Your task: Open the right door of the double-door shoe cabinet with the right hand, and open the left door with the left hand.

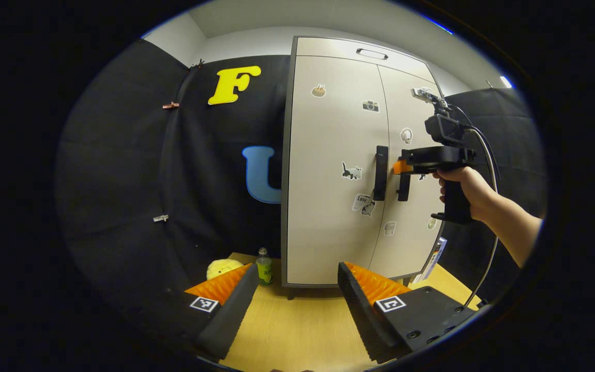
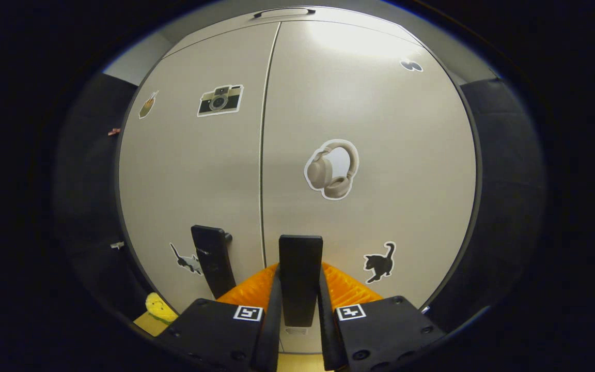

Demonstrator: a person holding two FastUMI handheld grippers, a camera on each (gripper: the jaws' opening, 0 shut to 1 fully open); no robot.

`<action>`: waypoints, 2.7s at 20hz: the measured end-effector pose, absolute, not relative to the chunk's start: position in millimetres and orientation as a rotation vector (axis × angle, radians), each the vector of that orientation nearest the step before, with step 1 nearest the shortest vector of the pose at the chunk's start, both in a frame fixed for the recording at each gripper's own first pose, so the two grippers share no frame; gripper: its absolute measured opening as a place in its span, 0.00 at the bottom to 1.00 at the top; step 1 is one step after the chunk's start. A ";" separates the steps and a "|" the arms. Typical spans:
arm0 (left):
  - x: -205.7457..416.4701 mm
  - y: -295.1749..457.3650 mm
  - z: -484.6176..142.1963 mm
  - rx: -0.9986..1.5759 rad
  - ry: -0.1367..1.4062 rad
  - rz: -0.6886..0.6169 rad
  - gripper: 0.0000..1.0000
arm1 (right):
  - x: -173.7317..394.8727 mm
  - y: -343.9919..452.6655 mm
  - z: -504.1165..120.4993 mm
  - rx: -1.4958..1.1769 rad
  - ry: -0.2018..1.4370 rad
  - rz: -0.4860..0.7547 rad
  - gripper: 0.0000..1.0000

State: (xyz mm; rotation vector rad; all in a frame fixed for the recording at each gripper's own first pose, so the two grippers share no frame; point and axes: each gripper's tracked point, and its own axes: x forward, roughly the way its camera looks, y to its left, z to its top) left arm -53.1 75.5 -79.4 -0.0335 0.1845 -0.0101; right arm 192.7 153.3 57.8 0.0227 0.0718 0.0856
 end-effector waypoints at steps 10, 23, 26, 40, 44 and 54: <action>-78.5 80.0 -71.2 -0.007 0.167 -0.077 0.95 | 183.9 152.9 56.4 0.054 0.099 0.117 0.13; -66.4 61.8 -68.6 -0.036 0.149 -0.157 0.95 | 134.8 128.5 57.6 0.034 0.104 0.144 0.13; -68.4 57.1 -63.2 -0.033 0.136 -0.129 0.95 | 132.1 125.4 58.6 0.019 0.091 0.156 0.13; -112.3 -8.1 -50.2 -0.020 0.131 -0.029 0.95 | 96.8 88.3 68.2 0.058 0.086 0.217 0.13; -120.1 -28.5 -47.2 -0.032 0.124 -0.016 0.95 | 91.3 74.5 70.7 0.061 0.081 0.220 0.13; -130.6 -85.7 -47.0 -0.023 0.123 -0.022 0.95 | 90.7 4.3 70.9 0.020 0.066 0.100 0.11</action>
